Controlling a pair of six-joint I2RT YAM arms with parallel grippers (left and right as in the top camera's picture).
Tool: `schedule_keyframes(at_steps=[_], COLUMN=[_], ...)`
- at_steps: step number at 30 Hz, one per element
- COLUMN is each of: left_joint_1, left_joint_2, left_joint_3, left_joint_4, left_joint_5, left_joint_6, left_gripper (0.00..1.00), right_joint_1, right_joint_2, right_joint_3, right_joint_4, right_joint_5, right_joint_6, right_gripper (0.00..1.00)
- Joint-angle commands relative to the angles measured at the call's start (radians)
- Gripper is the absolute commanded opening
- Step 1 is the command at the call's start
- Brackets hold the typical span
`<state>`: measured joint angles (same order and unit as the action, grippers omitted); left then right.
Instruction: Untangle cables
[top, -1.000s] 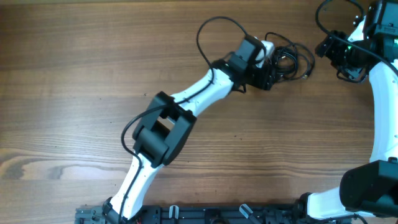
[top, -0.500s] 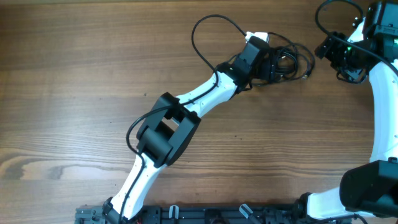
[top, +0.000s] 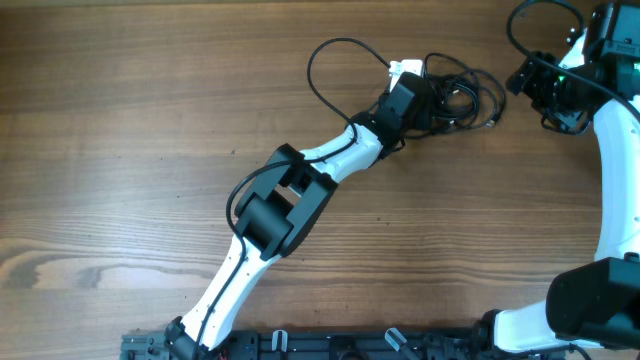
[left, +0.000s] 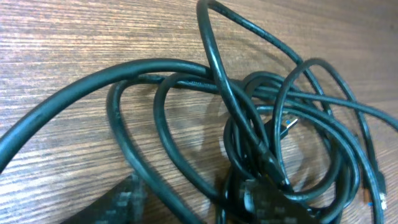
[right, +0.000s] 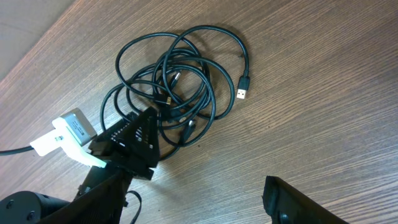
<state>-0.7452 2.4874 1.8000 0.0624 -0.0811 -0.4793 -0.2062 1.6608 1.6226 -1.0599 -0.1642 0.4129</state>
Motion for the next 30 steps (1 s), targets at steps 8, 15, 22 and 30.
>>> schedule_keyframes(at_steps=[8, 15, 22, 30], left_joint_1=[0.005, 0.034, 0.14, 0.294], left_joint_2=[-0.065, -0.279, -0.415, -0.442], left_joint_3=[0.003, 0.003, 0.003, 0.003], left_joint_4=[-0.126, -0.371, -0.438, -0.434], left_joint_5=[-0.021, 0.185, 0.619, 1.003], left_joint_6=[0.016, 0.162, 0.161, 0.058], left_gripper=[0.04, 0.04, 0.04, 0.04], right_joint_1=[0.007, 0.019, 0.113, 0.197], right_joint_2=[0.003, 0.016, 0.051, 0.083], right_joint_3=[0.006, 0.006, 0.006, 0.006], right_joint_4=[0.003, 0.024, 0.043, 0.126], right_joint_5=[-0.01, -0.135, -0.253, -0.411], right_joint_6=[-0.02, -0.092, -0.178, -0.175], right_gripper=[0.73, 0.69, 0.68, 0.62])
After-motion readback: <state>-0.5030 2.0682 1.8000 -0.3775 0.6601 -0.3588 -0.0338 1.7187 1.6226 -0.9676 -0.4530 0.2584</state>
